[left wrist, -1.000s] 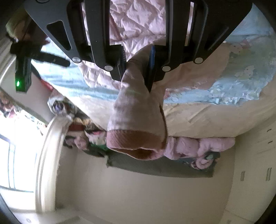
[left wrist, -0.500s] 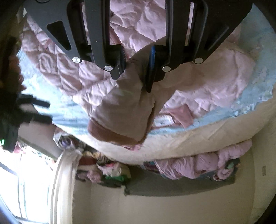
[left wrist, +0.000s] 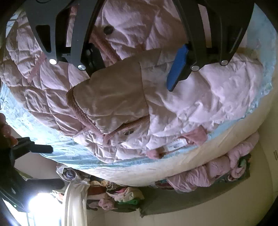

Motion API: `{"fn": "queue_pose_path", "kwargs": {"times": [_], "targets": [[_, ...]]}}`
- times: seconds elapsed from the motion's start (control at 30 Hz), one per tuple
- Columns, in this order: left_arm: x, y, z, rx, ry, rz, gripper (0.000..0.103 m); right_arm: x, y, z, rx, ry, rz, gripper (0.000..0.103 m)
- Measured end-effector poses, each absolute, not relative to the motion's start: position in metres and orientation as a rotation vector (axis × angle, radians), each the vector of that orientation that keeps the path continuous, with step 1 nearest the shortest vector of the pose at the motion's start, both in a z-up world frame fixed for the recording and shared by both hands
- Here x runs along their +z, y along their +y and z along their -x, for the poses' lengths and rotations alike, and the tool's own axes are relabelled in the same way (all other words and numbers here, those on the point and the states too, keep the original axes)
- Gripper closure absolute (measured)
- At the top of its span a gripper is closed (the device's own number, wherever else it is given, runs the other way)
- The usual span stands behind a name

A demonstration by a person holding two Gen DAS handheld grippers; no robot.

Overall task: Fold large clothes
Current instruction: 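Carry the sleeve across the jacket front with the left tool and release, then grasp the ribbed sleeve cuff with the right tool and straighten it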

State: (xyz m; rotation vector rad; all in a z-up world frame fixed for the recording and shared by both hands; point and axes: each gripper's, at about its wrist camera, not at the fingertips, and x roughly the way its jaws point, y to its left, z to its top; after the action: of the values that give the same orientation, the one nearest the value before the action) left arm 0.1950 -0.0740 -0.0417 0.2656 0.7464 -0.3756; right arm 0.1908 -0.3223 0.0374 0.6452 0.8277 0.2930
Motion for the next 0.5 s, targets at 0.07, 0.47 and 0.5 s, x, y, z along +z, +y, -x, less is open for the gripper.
{"fn": "queue_pose_path", "kwargs": {"times": [0.07, 0.47, 0.5], "targets": [[-0.042, -0.071, -0.189, -0.378, 0.76, -0.274, 0.033, 0.033, -0.315, -0.194, 0.308, 0.852, -0.657, 0.004], [-0.004, 0.003, -0.167, -0.294, 0.716, -0.094, 0.011, -0.008, -0.259, -0.224, 0.388, 1.007, -0.77, 0.005], [0.0, 0.011, -0.167, -0.269, 0.706, -0.083, 0.01, -0.012, -0.256, -0.225, 0.375, 1.015, -0.775, 0.006]]}}
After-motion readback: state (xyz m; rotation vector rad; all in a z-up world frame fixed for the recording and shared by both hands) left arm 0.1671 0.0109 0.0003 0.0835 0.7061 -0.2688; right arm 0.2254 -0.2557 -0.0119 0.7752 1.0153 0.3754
